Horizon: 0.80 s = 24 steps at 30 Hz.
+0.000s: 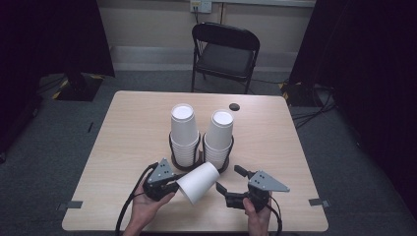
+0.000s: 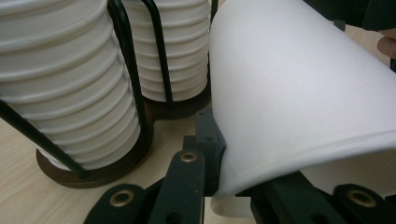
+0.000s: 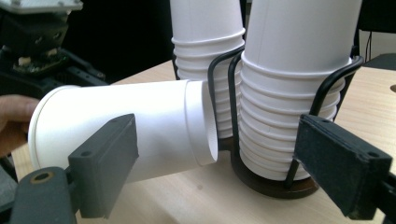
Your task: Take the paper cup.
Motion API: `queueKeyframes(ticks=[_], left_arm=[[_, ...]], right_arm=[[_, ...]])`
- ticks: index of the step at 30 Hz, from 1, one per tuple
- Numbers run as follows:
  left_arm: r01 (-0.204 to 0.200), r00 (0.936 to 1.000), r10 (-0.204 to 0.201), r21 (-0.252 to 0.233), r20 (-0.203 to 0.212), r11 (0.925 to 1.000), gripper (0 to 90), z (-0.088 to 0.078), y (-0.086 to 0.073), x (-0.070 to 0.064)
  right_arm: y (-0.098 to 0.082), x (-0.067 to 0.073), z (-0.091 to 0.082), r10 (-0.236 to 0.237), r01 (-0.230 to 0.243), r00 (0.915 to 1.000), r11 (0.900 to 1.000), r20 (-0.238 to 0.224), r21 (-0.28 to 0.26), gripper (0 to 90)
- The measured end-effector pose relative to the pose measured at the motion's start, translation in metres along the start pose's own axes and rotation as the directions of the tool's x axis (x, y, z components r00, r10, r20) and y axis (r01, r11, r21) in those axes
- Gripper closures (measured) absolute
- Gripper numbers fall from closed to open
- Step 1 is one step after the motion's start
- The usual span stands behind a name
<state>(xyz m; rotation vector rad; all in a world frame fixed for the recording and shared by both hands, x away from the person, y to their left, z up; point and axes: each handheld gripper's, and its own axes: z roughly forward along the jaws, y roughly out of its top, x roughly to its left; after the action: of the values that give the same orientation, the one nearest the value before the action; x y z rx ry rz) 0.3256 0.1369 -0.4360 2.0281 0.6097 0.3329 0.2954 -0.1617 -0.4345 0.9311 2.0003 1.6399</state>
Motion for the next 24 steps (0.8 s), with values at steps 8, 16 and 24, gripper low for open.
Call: queueKeyframes(ticks=[8, 16, 24], left_arm=[[-0.027, 0.9996, 0.027, 0.031, 0.01, 0.9991, 85.3, 0.004, 0.01, -0.003], [-0.003, 0.9995, -0.001, 0.112, 0.031, 0.9937, 85.3, 0.005, 0.015, 0.004], [-0.003, 0.9992, -0.005, 0.182, 0.041, 0.9833, 85.3, 0.001, 0.021, 0.012]], right_arm=[[-0.005, 0.002, -0.001, -0.069, 0.068, 0.9976, 0.997, -0.006, -0.045, 13.1], [-0.01, 0.007, 0.0, -0.162, 0.162, 0.9866, 0.987, -0.017, -0.01, 13.0], [-0.014, 0.011, 0.007, -0.202, 0.205, 0.9769, 0.978, -0.068, 0.036, 14.1]])
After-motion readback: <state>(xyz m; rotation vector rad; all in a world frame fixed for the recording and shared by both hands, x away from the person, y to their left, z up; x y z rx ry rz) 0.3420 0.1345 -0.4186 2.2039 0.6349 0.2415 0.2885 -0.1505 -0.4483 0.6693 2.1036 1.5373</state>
